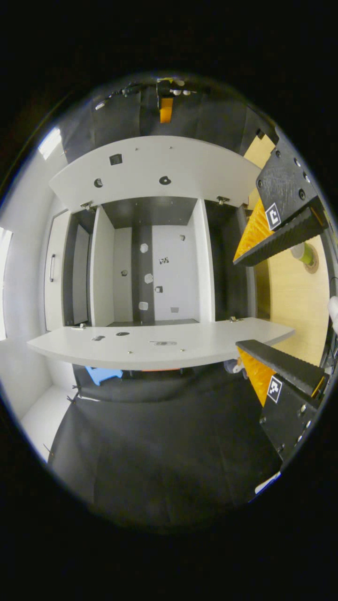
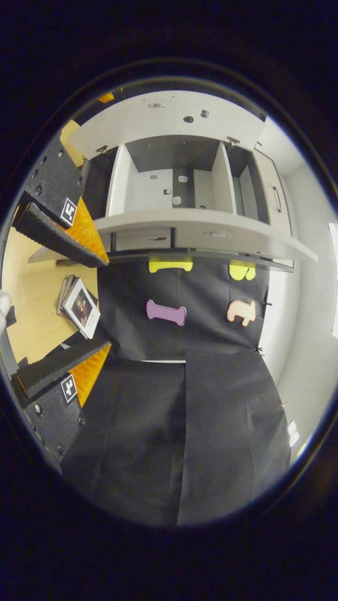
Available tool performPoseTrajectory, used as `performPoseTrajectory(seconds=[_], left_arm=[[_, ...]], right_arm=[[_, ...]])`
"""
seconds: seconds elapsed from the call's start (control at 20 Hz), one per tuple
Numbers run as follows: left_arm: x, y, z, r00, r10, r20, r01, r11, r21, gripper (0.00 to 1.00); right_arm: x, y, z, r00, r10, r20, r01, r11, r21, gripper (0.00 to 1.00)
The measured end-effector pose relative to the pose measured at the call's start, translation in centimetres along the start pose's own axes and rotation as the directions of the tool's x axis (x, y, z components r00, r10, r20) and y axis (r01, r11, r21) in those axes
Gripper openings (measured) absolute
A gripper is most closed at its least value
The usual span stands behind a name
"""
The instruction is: Grasp the bottle in the cabinet with the left hand and place it on the coaster, then close the right door with the right hand and the left door with the left hand.
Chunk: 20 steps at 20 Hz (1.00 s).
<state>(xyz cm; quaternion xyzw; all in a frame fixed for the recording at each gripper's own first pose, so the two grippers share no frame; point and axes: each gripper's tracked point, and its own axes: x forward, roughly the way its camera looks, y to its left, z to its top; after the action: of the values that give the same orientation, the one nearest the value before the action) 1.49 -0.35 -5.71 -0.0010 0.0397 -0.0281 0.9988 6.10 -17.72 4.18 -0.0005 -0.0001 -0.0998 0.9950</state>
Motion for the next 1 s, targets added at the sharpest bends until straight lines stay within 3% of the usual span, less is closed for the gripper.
performPoseTrajectory(seconds=[0.3, 0.6, 0.75, 0.85, 0.9, 1.0], left_arm=[[-1.6, -1.2, 2.5, 0.995, 0.094, 0.024, -0.092, 0.995, -0.046, 0.96], [-3.5, -1.0, 3.4, 0.973, 0.227, 0.040, -0.226, 0.973, -0.043, 1.00], [-3.6, -1.0, 2.8, 0.973, 0.228, 0.020, -0.228, 0.973, -0.034, 0.92], [-3.5, -0.6, 2.9, 0.975, 0.219, 0.026, -0.218, 0.976, -0.024, 0.99], [-3.3, -0.3, 3.1, 0.977, 0.208, 0.035, -0.208, 0.978, -0.023, 0.93], [-2.9, 0.3, 3.2, 0.983, 0.180, 0.044, -0.178, 0.983, -0.031, 0.95]], right_arm=[[6.8, 0.2, 3.1, 0.990, 0.140, 0.026, -0.140, 0.990, 0.019, 1.00], [10.0, 2.8, 2.7, 0.945, 0.326, -0.017, -0.325, 0.945, 0.042, 0.97], [9.8, 2.6, 2.8, 0.948, 0.318, -0.029, -0.316, 0.948, 0.044, 0.96], [9.3, 3.1, 2.9, 0.955, 0.294, -0.022, -0.294, 0.956, 0.023, 0.96], [9.0, 3.6, 3.0, 0.958, 0.287, -0.019, -0.287, 0.958, 0.009, 0.96], [8.4, 5.0, 2.8, 0.963, 0.270, -0.017, -0.270, 0.963, 0.009, 0.96]])
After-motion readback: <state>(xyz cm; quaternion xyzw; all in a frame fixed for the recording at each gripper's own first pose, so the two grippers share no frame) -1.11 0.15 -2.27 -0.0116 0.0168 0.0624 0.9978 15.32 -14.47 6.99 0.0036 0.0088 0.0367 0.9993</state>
